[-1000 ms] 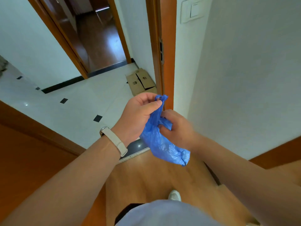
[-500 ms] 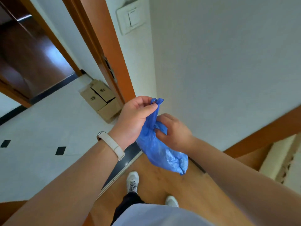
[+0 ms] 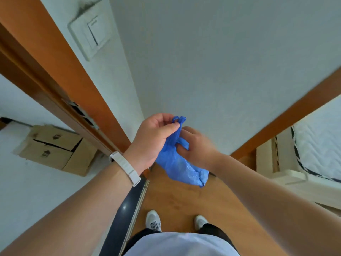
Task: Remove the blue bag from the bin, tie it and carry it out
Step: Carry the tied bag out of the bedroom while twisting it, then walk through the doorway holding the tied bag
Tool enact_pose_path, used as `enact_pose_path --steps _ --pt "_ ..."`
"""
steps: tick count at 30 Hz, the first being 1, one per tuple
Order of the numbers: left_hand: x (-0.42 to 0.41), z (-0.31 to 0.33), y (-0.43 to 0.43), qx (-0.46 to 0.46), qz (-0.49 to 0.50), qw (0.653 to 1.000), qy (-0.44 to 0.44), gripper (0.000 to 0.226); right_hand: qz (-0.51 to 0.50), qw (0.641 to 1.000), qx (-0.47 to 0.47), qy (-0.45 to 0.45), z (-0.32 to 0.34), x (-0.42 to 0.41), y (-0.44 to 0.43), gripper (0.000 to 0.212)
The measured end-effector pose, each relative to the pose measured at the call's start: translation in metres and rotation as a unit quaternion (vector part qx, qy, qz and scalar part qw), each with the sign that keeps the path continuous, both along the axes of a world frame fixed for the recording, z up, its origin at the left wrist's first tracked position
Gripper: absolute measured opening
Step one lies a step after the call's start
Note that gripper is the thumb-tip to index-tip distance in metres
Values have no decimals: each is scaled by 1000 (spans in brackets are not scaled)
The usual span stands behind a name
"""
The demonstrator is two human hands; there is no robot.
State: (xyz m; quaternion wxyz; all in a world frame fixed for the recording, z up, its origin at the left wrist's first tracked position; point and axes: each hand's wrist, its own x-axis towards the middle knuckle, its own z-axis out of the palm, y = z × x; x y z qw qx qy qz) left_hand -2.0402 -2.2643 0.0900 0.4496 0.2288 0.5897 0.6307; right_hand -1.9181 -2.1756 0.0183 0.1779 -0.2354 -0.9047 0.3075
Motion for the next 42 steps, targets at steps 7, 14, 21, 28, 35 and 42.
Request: enact_pose_path --steps 7,14,21,28,35,42 --pt "-36 -31 4 -27 -51 998 -17 10 -60 998 -22 -16 -38 -20 -14 24" --pt "-45 -105 18 -84 -43 995 -16 17 -57 995 -72 -30 -114 -35 -9 21" --pt "-48 -214 44 -114 13 991 -66 11 -34 994 -97 -40 -228 -38 10 26" --pt "-44 -343 57 -121 -5 990 -69 15 -52 993 -90 -63 -347 -34 24 23" --pt "-51 -463 65 -135 3 989 -65 21 -50 988 -67 -128 -459 -37 34 25" --pt "-60 -551 71 -178 11 983 -45 23 -43 984 -47 -167 -550 -47 34 30"
